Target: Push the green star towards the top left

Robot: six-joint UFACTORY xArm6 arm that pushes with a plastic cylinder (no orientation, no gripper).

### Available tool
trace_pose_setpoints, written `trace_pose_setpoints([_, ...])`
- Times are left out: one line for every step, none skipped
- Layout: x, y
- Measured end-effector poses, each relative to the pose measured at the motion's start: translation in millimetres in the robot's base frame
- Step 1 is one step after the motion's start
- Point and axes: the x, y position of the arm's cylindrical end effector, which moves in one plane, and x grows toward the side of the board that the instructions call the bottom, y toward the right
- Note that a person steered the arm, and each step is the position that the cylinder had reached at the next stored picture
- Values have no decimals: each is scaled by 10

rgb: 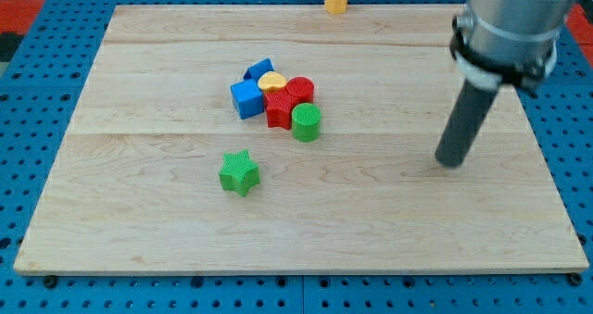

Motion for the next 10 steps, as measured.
trace_pose_setpoints([363, -715])
trace_pose_setpoints([369, -1437])
trace_pose_setpoints([414, -1810])
trace_pose_setpoints([271, -2118])
trace_pose_setpoints([-128, -2235])
trace_pose_setpoints([-372, -2468])
trace_pose_setpoints([-405, -2708])
trace_pose_setpoints([-231, -2821])
trace_pose_setpoints([-234, -3084])
trace_pose_setpoints([-551, -3177])
